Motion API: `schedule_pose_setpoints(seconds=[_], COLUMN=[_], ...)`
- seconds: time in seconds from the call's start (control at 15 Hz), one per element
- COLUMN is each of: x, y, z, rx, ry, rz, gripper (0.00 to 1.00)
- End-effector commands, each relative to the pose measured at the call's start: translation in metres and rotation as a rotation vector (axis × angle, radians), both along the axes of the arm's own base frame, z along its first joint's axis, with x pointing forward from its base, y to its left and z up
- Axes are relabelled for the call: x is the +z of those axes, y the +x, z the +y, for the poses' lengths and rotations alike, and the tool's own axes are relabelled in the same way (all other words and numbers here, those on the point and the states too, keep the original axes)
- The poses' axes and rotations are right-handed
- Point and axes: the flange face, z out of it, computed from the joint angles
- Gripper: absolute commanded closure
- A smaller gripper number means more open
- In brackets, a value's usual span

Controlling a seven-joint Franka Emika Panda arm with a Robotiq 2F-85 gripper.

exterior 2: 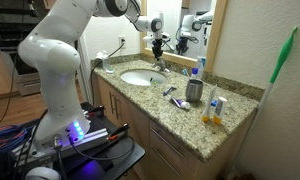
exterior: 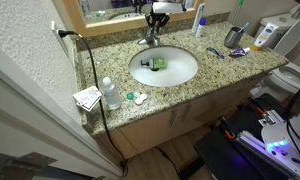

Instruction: Close the tap

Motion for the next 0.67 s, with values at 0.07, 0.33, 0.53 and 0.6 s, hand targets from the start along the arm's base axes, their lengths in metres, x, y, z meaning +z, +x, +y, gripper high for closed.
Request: schedule_pose_setpoints(seconds=[0.07,0.33,0.53,0.6], x=[-0.028,0.001,0.029,0.040], y=[-0.020,-0.039,-0.067,-0.074], z=[-0.009,-0.007,-0.011,-0.011], rx=[-0.026,-0.014,0.035,0.063], ry=[-0.057,-0.104,-0.195,-0.211], rz=[0.137,0.215,0.300,0.308], gripper=[0.76,0.32,0.11,0.05])
